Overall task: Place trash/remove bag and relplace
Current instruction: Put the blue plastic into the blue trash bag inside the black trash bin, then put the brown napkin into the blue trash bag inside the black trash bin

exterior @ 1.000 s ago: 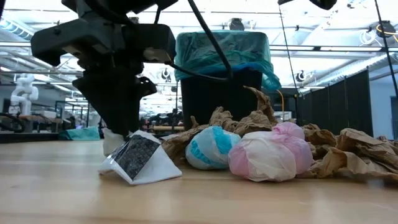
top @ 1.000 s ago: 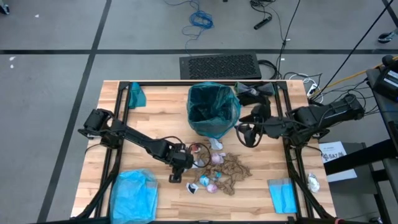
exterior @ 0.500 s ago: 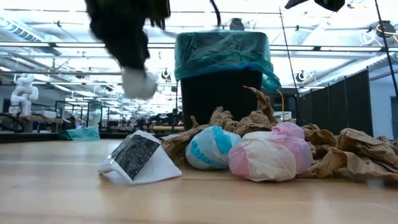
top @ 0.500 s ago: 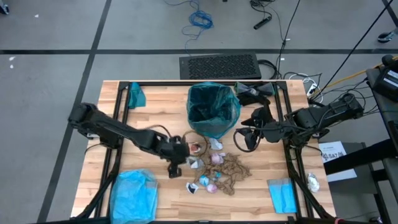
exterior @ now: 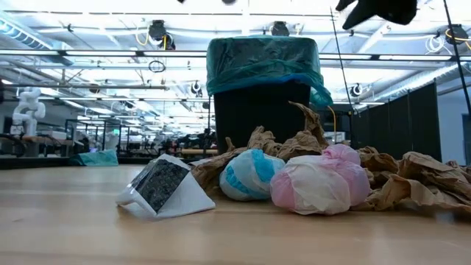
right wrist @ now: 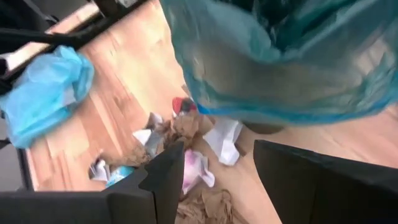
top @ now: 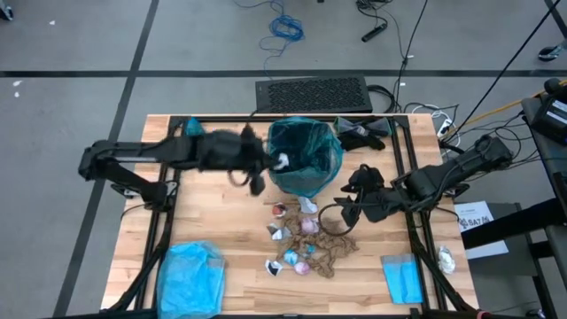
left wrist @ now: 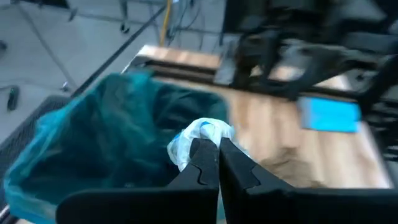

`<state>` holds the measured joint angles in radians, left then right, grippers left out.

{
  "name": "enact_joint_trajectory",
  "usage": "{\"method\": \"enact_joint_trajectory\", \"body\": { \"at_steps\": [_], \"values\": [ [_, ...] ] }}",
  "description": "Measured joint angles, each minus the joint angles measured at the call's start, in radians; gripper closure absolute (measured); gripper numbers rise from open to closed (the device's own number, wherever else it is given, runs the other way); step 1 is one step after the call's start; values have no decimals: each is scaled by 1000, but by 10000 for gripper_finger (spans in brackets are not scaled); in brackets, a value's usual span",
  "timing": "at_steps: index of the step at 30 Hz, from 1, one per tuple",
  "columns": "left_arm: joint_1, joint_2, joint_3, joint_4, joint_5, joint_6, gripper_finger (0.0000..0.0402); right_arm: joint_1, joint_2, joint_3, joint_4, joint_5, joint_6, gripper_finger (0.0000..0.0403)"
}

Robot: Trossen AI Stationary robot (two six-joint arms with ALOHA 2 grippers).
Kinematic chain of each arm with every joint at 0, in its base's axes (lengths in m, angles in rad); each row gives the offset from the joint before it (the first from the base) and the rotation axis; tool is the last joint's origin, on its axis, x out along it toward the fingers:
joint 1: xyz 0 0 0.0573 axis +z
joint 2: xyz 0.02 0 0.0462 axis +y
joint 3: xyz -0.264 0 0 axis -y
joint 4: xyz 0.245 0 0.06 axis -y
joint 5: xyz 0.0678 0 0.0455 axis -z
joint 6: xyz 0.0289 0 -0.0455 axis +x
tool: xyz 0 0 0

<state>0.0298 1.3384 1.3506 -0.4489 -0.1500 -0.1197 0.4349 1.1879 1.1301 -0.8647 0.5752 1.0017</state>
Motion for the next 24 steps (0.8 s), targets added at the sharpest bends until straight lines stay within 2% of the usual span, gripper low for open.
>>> {"method": "enact_joint_trajectory", "body": {
  "at_steps": [6,11,16,19,24],
  "values": [
    [169,125,-2,-9,207,-4,393,34,1,-64,87,0,39,218],
    [217,170,-2,-4,322,-4,336,53,1,-106,177,-4,33,218],
    [219,157,-1,17,335,-1,264,71,1,-135,204,-17,35,218],
    [219,133,-1,37,339,-9,231,71,-1,-162,206,-65,40,218],
    [187,42,-1,36,375,-58,215,71,0,-279,222,-189,119,218]
  ]
}}
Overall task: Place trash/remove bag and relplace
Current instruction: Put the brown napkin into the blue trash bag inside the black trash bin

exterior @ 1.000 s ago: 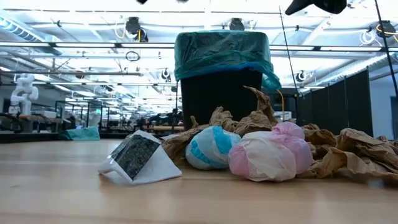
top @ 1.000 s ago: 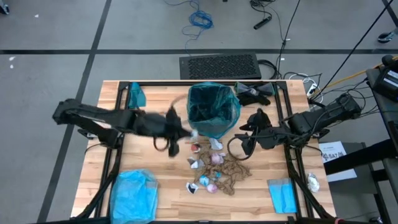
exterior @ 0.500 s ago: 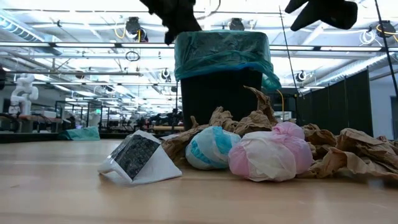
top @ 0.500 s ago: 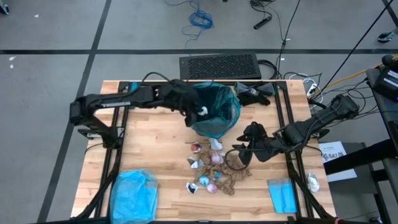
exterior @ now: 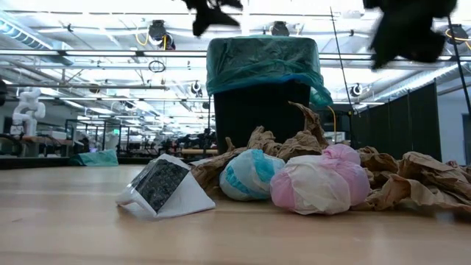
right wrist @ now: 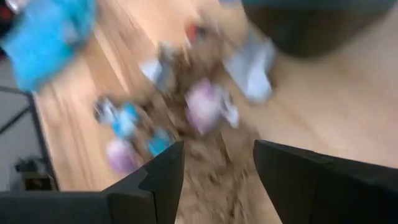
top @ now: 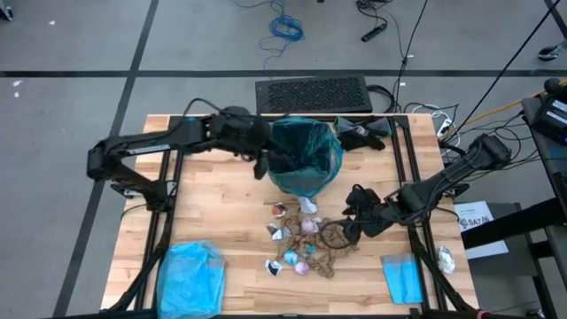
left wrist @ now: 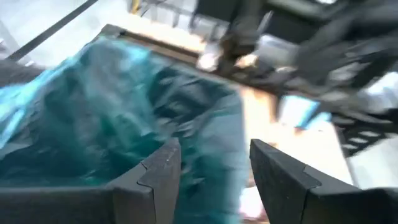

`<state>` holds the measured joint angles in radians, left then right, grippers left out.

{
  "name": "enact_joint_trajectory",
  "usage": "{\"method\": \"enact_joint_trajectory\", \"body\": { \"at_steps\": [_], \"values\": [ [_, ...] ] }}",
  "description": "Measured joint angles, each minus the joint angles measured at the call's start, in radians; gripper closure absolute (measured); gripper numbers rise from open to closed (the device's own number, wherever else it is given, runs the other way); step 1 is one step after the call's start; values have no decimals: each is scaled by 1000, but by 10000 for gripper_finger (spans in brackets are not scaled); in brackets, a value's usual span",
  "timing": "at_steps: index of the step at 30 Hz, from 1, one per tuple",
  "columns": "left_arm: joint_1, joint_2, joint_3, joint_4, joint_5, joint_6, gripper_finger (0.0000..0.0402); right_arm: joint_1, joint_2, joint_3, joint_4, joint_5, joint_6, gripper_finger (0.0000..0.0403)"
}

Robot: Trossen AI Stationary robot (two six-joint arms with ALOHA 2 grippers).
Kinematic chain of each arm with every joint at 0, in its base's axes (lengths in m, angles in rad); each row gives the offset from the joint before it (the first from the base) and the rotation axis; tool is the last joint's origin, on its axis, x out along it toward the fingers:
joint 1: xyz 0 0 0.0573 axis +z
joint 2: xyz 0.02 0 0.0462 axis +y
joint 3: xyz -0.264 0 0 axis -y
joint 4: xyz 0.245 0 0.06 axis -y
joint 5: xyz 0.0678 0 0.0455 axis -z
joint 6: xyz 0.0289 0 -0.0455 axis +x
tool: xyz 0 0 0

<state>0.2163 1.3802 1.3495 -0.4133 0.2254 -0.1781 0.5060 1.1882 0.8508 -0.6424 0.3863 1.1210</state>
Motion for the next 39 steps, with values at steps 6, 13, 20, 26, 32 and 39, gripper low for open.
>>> {"method": "enact_joint_trajectory", "body": {
  "at_steps": [6,13,20,26,32,39],
  "values": [
    [-104,-99,1,-44,-37,-26,217,0,1,-201,240,-78,101,218],
    [-223,-105,0,-185,-123,-53,217,-4,6,-334,390,-75,196,218],
    [-283,-95,0,-211,-181,-68,217,-38,121,-358,524,-77,176,218],
    [-284,-101,0,-231,-189,-78,218,-55,249,-357,576,-71,231,230],
    [-284,-108,0,-269,-189,-80,218,-41,234,-353,631,-74,222,378],
    [-284,-107,0,-318,-199,-79,218,-30,104,-223,553,34,154,400]
  ]
}}
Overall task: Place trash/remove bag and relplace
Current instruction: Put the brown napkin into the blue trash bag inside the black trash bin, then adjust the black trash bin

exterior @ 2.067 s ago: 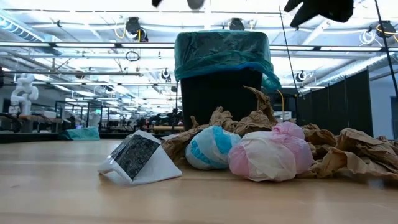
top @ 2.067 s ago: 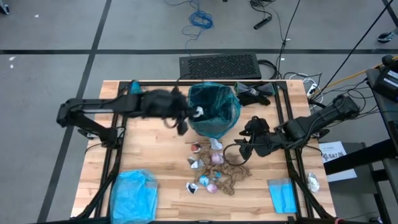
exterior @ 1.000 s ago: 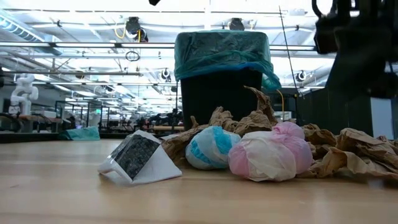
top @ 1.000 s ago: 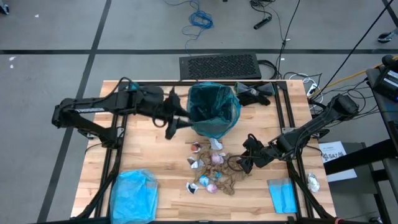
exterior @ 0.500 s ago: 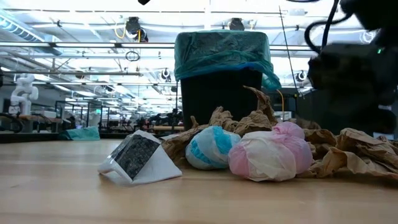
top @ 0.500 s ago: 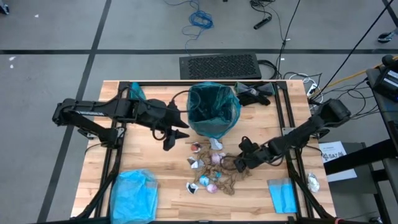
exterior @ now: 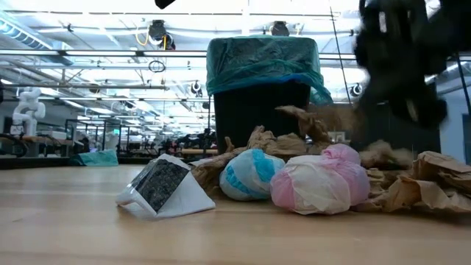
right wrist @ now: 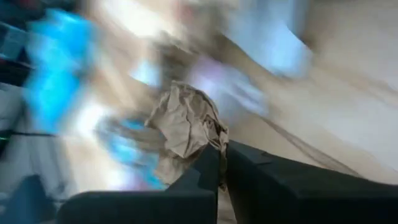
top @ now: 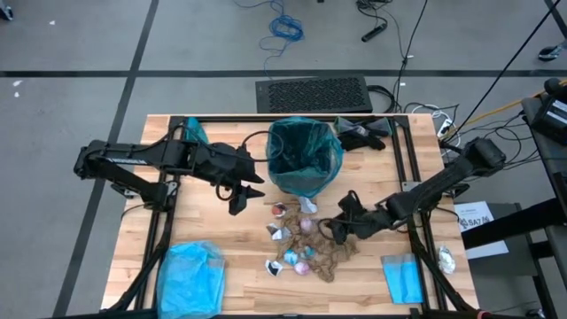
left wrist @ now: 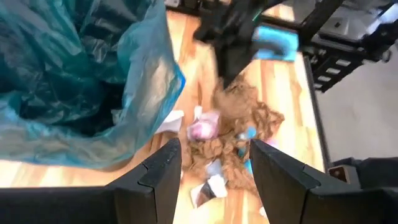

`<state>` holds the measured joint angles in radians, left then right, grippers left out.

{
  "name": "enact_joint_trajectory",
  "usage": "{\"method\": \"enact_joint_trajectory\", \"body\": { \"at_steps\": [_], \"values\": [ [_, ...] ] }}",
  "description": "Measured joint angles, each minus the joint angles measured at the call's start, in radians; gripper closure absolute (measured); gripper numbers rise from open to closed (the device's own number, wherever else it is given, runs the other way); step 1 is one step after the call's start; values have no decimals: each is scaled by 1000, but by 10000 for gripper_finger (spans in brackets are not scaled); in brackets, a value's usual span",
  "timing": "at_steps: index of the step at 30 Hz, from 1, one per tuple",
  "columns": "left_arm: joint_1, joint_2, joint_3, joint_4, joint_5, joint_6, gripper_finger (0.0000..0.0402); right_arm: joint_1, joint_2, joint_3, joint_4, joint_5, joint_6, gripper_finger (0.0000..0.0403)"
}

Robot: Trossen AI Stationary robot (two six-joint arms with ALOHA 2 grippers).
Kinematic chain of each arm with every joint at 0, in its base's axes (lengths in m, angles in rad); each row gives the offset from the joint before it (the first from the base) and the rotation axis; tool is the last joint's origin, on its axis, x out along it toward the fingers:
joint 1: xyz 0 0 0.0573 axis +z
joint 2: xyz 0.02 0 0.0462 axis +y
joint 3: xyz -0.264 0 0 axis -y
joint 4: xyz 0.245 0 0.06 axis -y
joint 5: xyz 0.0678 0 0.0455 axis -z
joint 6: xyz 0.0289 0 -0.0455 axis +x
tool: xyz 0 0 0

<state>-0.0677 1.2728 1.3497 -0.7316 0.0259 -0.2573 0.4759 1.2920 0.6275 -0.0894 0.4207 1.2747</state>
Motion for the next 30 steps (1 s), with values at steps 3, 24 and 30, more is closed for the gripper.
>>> {"method": "enact_joint_trajectory", "body": {
  "at_steps": [3,24,30],
  "values": [
    [0,0,-1,-10,-11,0,218,-16,-53,130,-147,82,-108,401],
    [0,0,-33,-7,-35,1,217,-542,-38,540,-514,-83,-745,335],
    [0,0,-33,-14,-55,2,217,-522,-48,540,-510,-182,-771,230]
  ]
}}
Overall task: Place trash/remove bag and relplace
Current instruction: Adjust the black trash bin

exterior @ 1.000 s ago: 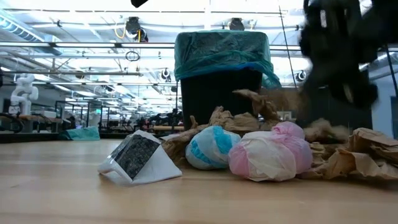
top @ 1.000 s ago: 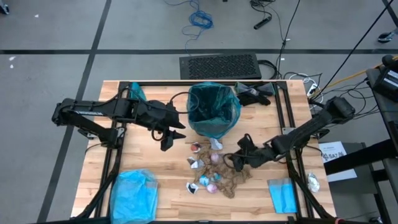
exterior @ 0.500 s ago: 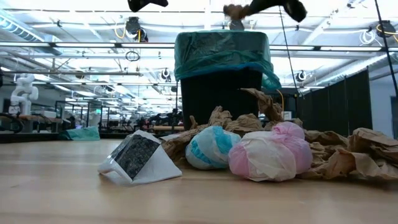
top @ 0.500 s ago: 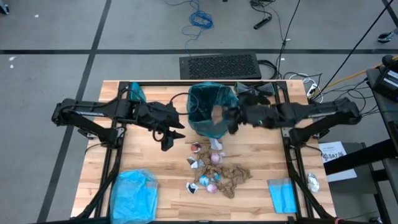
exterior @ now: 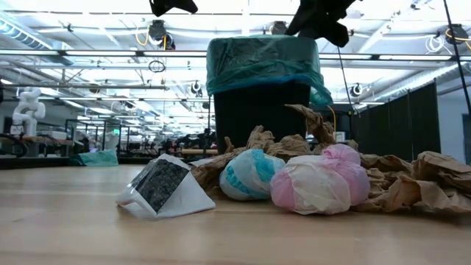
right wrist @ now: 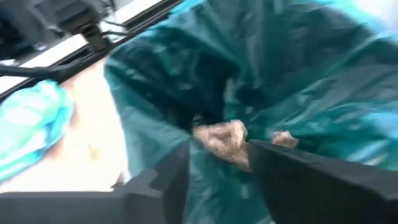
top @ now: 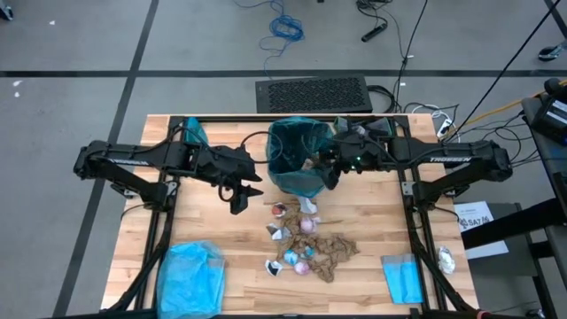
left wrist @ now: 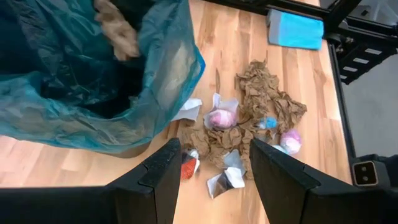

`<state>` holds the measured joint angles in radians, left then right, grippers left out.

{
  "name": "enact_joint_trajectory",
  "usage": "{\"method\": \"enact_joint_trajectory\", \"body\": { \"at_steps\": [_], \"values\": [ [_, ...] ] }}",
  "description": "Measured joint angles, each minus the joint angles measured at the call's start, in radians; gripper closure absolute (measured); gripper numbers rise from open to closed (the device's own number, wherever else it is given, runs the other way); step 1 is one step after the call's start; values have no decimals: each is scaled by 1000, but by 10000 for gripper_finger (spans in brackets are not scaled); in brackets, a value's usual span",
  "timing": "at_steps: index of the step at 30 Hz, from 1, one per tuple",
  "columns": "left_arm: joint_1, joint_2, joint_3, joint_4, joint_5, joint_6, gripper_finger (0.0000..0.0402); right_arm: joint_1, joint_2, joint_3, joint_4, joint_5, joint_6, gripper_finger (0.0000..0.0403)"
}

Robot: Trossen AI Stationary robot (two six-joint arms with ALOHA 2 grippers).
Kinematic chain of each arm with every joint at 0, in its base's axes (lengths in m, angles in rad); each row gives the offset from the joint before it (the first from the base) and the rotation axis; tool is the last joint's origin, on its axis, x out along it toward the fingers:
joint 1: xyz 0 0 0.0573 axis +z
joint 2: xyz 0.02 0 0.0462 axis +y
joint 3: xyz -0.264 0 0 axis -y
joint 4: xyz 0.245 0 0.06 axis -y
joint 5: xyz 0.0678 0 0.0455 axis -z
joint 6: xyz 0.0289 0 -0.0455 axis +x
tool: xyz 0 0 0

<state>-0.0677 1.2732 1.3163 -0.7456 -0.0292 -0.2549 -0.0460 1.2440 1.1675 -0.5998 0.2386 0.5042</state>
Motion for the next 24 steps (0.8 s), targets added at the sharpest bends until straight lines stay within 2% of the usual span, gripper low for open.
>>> {"method": "enact_joint_trajectory", "body": {
  "at_steps": [4,9,15,18,20,24],
  "values": [
    [0,0,0,-9,-2,-1,217,102,-22,0,-46,-6,25,203],
    [-12,0,0,-28,-2,-2,217,341,-15,-44,-211,44,173,213],
    [-13,0,0,-23,-10,-1,217,548,-6,-260,-58,69,480,232],
    [-13,0,0,-21,-16,4,217,579,-6,-306,26,164,553,234],
    [-13,0,0,-19,-17,8,217,560,-9,-292,57,211,532,234],
    [-11,0,0,-10,-28,8,217,492,-9,-248,50,240,439,235]
  ]
}}
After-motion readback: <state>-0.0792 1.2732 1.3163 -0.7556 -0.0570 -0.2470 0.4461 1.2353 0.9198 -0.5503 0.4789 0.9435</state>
